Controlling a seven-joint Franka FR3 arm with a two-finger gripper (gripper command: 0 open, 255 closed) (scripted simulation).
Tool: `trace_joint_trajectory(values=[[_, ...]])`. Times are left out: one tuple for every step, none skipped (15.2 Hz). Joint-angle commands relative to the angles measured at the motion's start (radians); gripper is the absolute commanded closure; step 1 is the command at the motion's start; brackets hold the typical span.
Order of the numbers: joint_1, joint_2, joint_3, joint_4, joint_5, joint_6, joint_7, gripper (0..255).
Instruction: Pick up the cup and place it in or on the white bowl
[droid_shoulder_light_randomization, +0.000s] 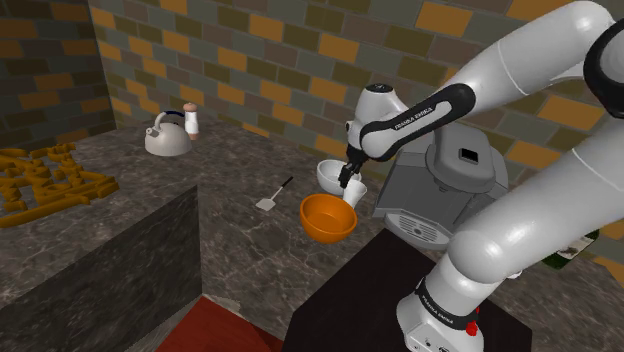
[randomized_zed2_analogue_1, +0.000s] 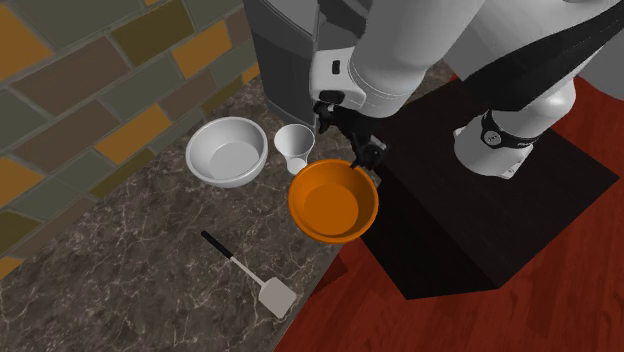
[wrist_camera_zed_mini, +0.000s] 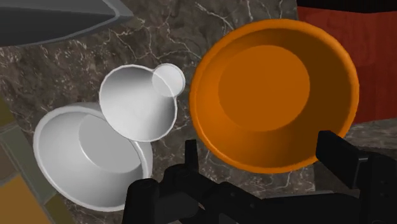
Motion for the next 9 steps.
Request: trace_joint_trajectory(values=[[-0.034, 0.085, -0.008, 0.015, -0.066, 0.074, 0.016, 0], [-0.050, 0.124, -0.011, 0.025, -0.101, 0.104, 0.029, 0], [-0.065, 0.163, -0.016, 0.036, -0.139, 0.132, 0.045, 0], [-0.079, 0.203, -0.022, 0.050, -0.180, 0.159, 0.063, 0], [-0.091, 0.243, -0.029, 0.066, -0.222, 0.184, 0.083, 0], [-0.100, 0.283, -0.040, 0.083, -0.266, 0.207, 0.105, 0], [-0.108, 0.323, -0.051, 0.103, -0.310, 0.229, 0.128, 0], [-0.115, 0.363, -0.063, 0.124, -0.355, 0.249, 0.152, 0], [-0.115, 0.378, -0.069, 0.132, -0.370, 0.256, 0.161, 0]])
